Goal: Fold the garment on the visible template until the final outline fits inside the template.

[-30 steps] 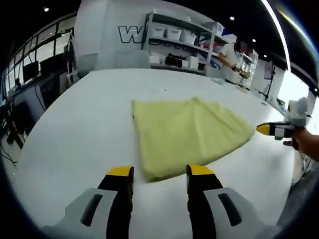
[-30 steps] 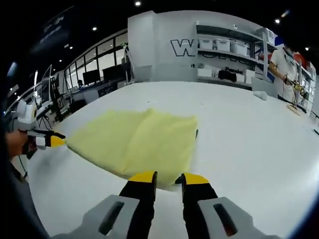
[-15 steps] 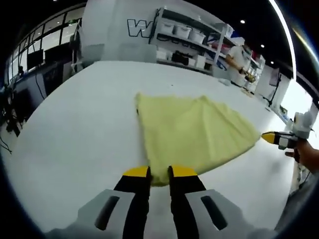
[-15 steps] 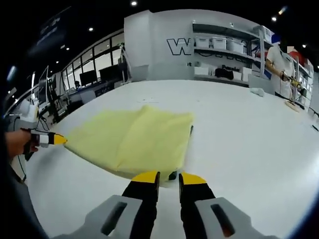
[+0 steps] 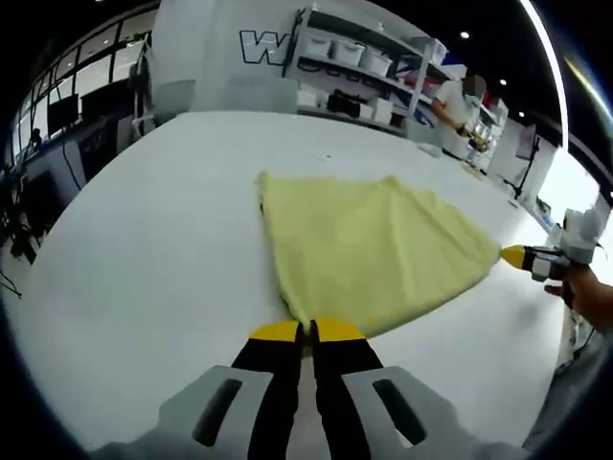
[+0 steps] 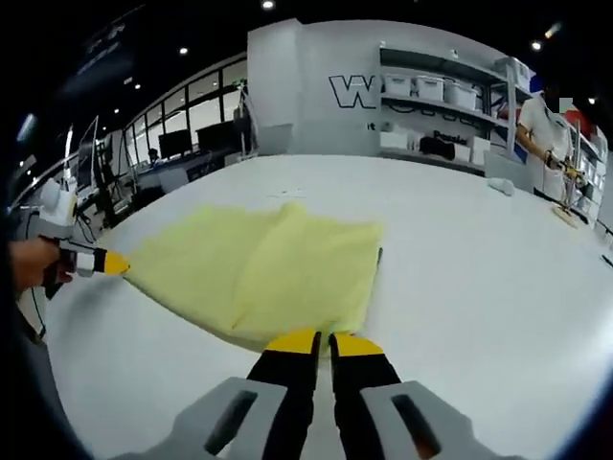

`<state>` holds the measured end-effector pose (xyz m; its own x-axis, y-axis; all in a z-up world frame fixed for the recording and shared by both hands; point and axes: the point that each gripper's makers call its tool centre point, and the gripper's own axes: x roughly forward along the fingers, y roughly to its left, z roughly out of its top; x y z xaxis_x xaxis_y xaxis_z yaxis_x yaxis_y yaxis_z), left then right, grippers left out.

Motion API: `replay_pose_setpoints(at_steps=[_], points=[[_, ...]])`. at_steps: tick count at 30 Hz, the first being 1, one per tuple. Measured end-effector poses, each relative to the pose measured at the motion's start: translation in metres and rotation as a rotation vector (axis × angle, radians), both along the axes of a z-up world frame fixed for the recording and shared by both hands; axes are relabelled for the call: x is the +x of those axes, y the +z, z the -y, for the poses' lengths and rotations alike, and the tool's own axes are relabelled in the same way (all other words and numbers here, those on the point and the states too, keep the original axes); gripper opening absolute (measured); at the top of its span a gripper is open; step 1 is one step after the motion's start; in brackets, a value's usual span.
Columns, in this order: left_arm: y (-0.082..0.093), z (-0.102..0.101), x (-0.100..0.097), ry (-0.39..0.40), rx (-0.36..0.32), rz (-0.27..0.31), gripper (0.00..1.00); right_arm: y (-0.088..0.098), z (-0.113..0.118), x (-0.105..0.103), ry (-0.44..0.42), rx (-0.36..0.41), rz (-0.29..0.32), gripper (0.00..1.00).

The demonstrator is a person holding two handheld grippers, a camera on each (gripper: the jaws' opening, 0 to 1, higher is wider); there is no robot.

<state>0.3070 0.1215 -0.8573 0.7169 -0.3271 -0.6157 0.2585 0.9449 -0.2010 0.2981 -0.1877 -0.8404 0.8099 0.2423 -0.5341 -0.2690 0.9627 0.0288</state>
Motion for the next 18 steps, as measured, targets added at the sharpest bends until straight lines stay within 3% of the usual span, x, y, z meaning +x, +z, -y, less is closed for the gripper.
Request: replay_pose_setpoints(at_steps=[12, 14, 18], points=[[-0.001, 0.0, 0.002, -0.008, 0.007, -0.004, 0.0, -0.005, 0.01, 0.008, -0.068, 0.106, -0.037, 0.0], [-0.001, 0.0, 0.002, -0.009, 0.013, -0.007, 0.0, 0.0, 0.019, 0.009, -0.084, 0.058, -0.008, 0.0], [-0.002, -0.002, 0.002, -0.007, 0.032, -0.015, 0.0, -0.001, 0.027, 0.008, -0.098, 0.036, -0.017, 0.0]])
